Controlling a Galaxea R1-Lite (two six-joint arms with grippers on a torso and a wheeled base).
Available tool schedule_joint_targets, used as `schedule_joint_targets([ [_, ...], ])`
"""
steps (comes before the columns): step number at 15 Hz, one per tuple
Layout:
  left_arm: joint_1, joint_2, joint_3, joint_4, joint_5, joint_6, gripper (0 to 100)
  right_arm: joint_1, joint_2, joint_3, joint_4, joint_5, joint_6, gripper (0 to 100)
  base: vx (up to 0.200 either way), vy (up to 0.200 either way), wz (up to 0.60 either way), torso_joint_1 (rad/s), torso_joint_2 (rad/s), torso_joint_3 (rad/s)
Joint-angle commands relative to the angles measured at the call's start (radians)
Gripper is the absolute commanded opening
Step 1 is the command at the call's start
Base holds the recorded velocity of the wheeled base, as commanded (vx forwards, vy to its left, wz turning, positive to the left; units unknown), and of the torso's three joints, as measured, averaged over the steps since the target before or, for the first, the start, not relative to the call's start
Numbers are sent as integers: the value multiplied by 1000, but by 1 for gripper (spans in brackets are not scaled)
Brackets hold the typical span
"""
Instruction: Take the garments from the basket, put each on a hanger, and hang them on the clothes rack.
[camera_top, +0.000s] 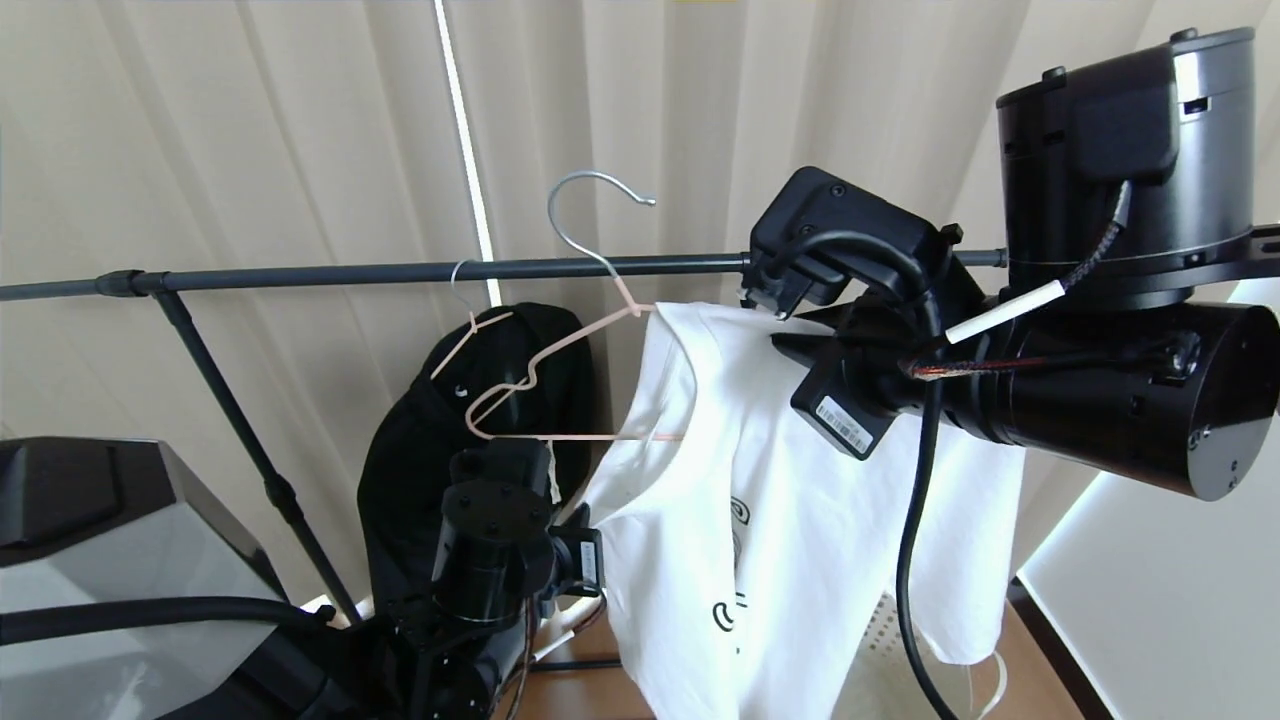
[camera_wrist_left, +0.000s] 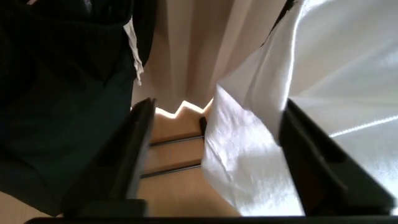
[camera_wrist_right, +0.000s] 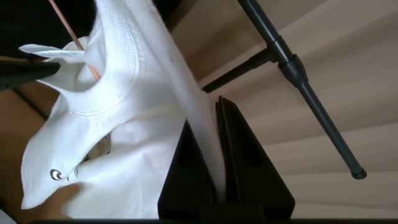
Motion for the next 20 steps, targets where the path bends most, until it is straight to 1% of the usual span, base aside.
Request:
schedule_joint_targets([
  [1, 13, -3, 0, -13, 1, 4, 0, -21, -3, 2, 0, 4, 1, 0, 0, 0, 0, 0, 0, 0],
  [3, 47, -3, 3, -61, 1, 35, 0, -50, -5, 22, -1, 13, 4, 0, 0, 0, 0, 0, 0, 0],
  [4, 73, -5, 2, -85, -1, 47, 0, -67, -7, 45, -6, 19, 26, 0, 0, 0, 0, 0, 0, 0],
  [5, 85, -5, 2, -96, 1, 56, 0, -69, -10, 72, -32, 31, 69, 0, 0, 0, 0, 0, 0, 0],
  [6, 93, -5, 2, -104, -1, 59, 0, -73, -11, 112, -67, 59, 103, 0, 0, 0, 0, 0, 0, 0],
  [7, 97, -5, 2, -105, 1, 59, 0, -103, -23, 169, -113, 94, 116, 0, 0, 0, 0, 0, 0, 0],
  [9, 107, -2, 2, -105, -1, 59, 0, -156, -71, 336, -244, 176, 129, 0, 0, 0, 0, 0, 0, 0],
  [11, 107, 3, 2, -105, -1, 59, 0, -211, -109, 528, -429, 234, 147, 0, 0, 0, 0, 0, 0, 0],
  [12, 108, 3, -1, -105, -1, 59, 0, -228, -108, 560, -483, 252, 144, 0, 0, 0, 0, 0, 0, 0],
  [13, 107, 3, 0, -107, 1, 61, 0, -250, -74, 574, -556, 264, 139, 0, 0, 0, 0, 0, 0, 0],
  [16, 113, -3, 0, -113, 1, 62, 0, -288, -48, 562, -570, 275, 139, 0, 0, 0, 0, 0, 0, 0],
  [20, 136, -3, -1, -113, 1, 62, 0, -308, -56, 562, -569, 275, 139, 0, 0, 0, 0, 0, 0, 0],
])
